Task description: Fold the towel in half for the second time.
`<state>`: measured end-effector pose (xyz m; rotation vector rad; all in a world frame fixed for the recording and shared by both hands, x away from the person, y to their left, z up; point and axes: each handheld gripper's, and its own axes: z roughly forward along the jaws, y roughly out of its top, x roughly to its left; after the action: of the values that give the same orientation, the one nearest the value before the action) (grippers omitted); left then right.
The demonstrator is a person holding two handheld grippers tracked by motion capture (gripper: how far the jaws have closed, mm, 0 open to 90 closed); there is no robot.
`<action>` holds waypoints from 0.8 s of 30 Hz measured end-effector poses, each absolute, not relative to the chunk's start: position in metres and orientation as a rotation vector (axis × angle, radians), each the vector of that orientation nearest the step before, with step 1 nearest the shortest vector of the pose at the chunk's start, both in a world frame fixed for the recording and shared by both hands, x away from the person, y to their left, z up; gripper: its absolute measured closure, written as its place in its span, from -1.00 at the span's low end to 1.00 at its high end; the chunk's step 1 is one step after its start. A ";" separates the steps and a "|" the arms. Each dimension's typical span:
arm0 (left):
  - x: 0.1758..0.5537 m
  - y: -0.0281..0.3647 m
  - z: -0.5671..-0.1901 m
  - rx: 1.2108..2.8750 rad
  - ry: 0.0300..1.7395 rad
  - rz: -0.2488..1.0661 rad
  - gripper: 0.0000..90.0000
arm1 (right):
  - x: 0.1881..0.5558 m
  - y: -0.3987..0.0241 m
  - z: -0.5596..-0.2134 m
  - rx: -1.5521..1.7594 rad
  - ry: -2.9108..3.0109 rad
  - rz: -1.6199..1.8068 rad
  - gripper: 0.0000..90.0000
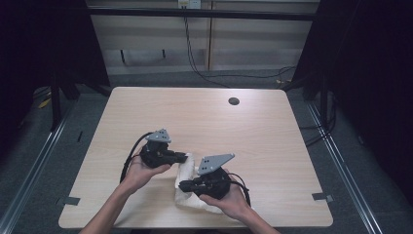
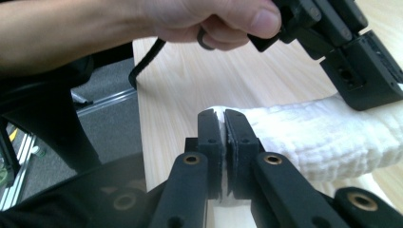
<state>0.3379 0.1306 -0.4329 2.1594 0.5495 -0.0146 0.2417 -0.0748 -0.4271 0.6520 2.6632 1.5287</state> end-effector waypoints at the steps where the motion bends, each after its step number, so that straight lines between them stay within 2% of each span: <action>1: 0.338 0.127 -0.433 2.169 0.544 -0.016 0.89 | 0.241 -0.077 -0.428 0.654 2.666 1.514 0.92; 24: 0.334 0.074 -0.458 2.246 0.515 -0.105 0.89 | 0.217 -0.138 -0.455 0.832 2.614 1.476 0.92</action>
<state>0.3341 0.0743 -0.4579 2.2463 0.5151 -0.1051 0.2172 -0.1380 -0.4546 0.8324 2.6140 1.4765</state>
